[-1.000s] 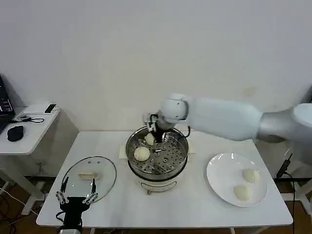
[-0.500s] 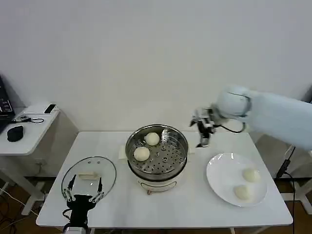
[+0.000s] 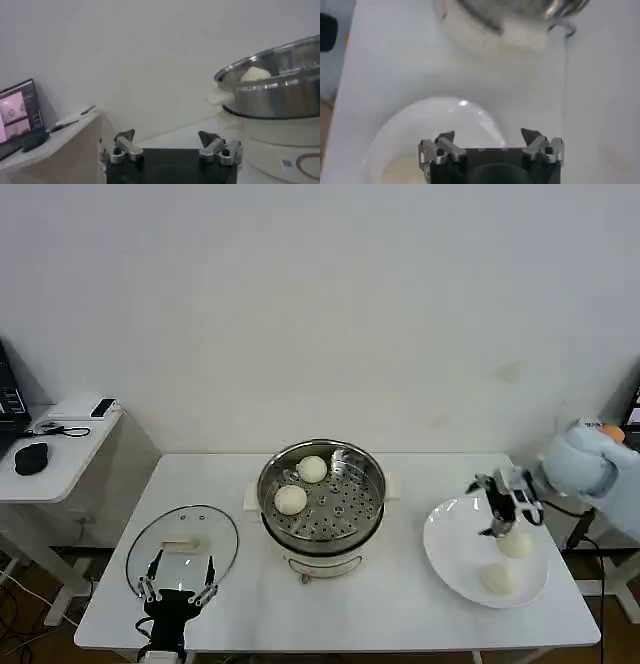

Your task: Take steamed baozi put them in steamer then cover it.

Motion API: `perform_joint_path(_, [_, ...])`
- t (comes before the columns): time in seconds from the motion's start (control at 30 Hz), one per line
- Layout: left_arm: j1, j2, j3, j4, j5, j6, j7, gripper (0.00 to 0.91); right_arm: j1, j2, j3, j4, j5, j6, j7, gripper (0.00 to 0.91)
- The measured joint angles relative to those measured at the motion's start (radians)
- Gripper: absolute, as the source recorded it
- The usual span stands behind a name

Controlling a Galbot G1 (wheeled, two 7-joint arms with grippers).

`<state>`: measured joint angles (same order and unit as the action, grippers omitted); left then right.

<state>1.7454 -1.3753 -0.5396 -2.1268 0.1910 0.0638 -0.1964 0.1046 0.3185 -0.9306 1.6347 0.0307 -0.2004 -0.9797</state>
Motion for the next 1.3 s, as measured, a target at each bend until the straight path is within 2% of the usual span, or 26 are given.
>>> perform_joint_path(0.2, [0.004, -0.006, 0.002, 0.019, 0.002, -0.002, -0.001, 0.907, -0.106, -0.025, 0.057, -0.008, -0.065, 0.039, -0.007, 0.907])
perform_joint_path(0.43, [0.011, -0.01, -0.005, 0.022, 0.005, -0.003, -0.001, 0.907, -0.183, -0.01, 0.095, -0.034, -0.12, 0.058, -0.013, 0.907])
perform_joint_path(1.0, [0.019, 0.005, -0.031, -0.005, -0.014, 0.009, 0.014, 0.907, -0.28, 0.021, 0.144, -0.067, -0.187, 0.04, -0.039, 0.907])
perform_joint_path(1.13, [0.017, 0.017, -0.048, -0.035, -0.039, 0.025, 0.021, 0.907, -0.296, 0.029, 0.157, -0.075, -0.2, 0.034, -0.041, 0.877])
perform_joint_path(1.3, [0.024, 0.028, -0.071, -0.075, -0.068, 0.042, 0.026, 0.907, -0.317, 0.038, 0.167, -0.084, -0.208, 0.023, -0.042, 0.796])
